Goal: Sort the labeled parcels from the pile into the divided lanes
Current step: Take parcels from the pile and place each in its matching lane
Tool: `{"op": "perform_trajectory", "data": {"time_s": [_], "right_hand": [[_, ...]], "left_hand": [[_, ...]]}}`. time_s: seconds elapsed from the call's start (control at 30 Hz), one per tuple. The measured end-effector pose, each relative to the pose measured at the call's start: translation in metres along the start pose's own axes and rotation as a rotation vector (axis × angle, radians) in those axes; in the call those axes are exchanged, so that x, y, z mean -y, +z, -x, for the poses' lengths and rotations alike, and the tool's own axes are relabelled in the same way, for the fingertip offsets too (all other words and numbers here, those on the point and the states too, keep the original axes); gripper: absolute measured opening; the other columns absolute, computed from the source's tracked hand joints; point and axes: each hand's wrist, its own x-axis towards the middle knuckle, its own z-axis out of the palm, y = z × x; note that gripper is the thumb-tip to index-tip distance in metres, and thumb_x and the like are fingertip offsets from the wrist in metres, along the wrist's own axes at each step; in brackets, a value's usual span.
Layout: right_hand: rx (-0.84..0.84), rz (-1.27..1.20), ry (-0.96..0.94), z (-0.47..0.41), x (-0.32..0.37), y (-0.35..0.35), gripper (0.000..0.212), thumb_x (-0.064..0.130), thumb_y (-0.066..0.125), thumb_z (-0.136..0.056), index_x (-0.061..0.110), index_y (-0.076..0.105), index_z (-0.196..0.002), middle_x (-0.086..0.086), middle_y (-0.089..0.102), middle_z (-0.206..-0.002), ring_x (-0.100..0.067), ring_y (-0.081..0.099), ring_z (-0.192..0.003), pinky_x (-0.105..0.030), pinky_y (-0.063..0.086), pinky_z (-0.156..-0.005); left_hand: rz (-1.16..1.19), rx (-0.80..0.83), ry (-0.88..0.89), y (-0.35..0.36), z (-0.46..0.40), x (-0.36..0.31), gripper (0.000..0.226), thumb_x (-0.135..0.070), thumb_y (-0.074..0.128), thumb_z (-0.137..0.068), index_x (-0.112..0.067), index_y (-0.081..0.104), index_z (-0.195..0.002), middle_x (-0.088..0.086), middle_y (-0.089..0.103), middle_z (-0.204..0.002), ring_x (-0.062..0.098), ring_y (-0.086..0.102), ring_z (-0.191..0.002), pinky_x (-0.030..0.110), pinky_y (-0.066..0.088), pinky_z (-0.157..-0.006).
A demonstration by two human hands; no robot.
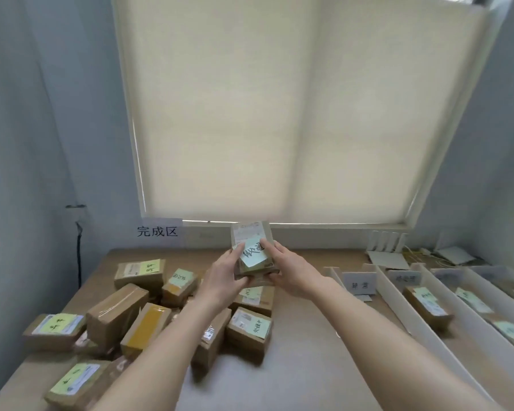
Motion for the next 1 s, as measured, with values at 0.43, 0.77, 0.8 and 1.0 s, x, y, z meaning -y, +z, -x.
{"op": "perform_trajectory", "data": {"time_s": [0.43, 0.77, 0.8, 1.0], "right_hand": [[-0.193, 0.146, 0.415, 0.336, -0.193, -0.171, 0.092, 0.023, 0.064, -0.094, 0.035, 0.003, -0.162, -0.002, 0.016, -0.169, -0.031, 0.035, -0.147, -0.046, 0.034, -0.119], [-0.284, 0.159, 0.613, 0.513, -0.279, -0.218, 0.090, 0.022, 0.064, -0.092, 0.032, 0.009, -0.163, -0.009, 0.039, -0.151, -0.033, 0.047, -0.133, -0.041, 0.042, -0.108], [-0.287, 0.163, 0.626, 0.524, -0.286, -0.220, 0.089, 0.020, 0.063, -0.093, 0.030, 0.009, -0.163, -0.009, 0.041, -0.149, -0.032, 0.048, -0.132, -0.039, 0.042, -0.107], [-0.335, 0.138, 0.684, 0.564, -0.346, -0.229, 0.089, 0.026, 0.064, -0.094, 0.034, 0.006, -0.162, -0.002, 0.044, -0.146, -0.028, 0.052, -0.125, -0.044, 0.048, -0.101]], "left_hand": [[0.212, 0.226, 0.414, 0.151, 0.080, -0.355, 0.089, -0.035, 0.080, -0.079, -0.021, 0.033, -0.154, 0.000, 0.049, -0.147, 0.020, 0.049, -0.132, 0.031, 0.040, -0.107], [0.246, 0.340, 0.605, 0.242, 0.144, -0.512, 0.092, -0.037, 0.079, -0.080, -0.026, 0.028, -0.155, 0.001, 0.047, -0.151, 0.022, 0.048, -0.133, 0.027, 0.039, -0.101], [0.247, 0.347, 0.615, 0.251, 0.145, -0.522, 0.092, -0.036, 0.079, -0.080, -0.027, 0.027, -0.156, 0.000, 0.047, -0.151, 0.022, 0.048, -0.133, 0.028, 0.039, -0.101], [0.231, 0.383, 0.686, 0.306, 0.140, -0.576, 0.088, -0.036, 0.076, -0.083, -0.030, 0.025, -0.156, 0.002, 0.047, -0.151, 0.024, 0.048, -0.132, 0.036, 0.043, -0.104]]}}
